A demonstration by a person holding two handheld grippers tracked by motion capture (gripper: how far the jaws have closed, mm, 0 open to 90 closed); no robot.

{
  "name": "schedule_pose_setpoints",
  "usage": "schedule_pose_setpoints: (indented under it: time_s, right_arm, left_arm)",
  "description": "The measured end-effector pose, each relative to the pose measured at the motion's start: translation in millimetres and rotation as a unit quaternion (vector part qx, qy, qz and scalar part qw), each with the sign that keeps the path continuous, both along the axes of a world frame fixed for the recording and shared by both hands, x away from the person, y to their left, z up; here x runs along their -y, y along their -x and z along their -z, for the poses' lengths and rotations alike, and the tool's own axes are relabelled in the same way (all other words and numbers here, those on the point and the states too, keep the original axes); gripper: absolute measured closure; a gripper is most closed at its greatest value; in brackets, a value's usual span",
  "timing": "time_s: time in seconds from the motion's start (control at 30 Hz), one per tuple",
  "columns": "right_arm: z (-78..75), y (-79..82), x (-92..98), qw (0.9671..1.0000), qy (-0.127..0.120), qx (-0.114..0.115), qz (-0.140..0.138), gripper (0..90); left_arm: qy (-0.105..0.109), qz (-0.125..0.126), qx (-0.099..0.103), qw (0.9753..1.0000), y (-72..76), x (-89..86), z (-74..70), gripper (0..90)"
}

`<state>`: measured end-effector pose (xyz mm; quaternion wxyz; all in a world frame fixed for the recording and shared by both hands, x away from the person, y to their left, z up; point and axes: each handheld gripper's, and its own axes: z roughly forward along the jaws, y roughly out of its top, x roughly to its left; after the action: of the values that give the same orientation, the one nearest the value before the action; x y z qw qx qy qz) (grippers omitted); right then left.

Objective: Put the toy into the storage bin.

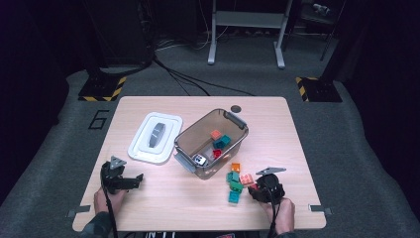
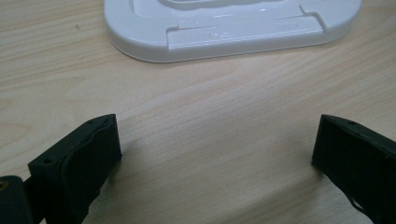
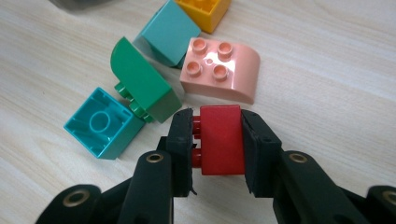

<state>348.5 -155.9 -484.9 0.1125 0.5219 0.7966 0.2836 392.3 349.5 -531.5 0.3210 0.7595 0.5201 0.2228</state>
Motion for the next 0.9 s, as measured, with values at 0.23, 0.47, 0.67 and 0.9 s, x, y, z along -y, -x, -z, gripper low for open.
schedule_pose_setpoints:
  time_s: [0.23,0.47,0.67,0.9]
  right_arm:
    - [-11.2,-5.2,7.3,0.9998,-0.015,0.014,0.001,67.8]
    - [-23.9,-13.7,10.8,0.9996,-0.013,0.025,-0.006,67.8]
    - [-33.1,-22.3,17.3,0.9993,-0.016,0.033,0.002,67.8]
    - [-44.6,-34.2,20.3,0.9988,-0.027,0.040,0.012,67.8]
  left_arm:
    - [0.005,-0.025,-0.001,0.9997,1.5,3.3,0.6,0.1]
    - [0.005,-0.030,-0.001,0.9995,1.0,4.4,0.6,0.0]
    - [0.004,-0.027,-0.001,0.9996,0.6,4.2,0.6,0.0]
    - [0.006,-0.027,0.000,0.9996,0.6,4.4,0.9,0.0]
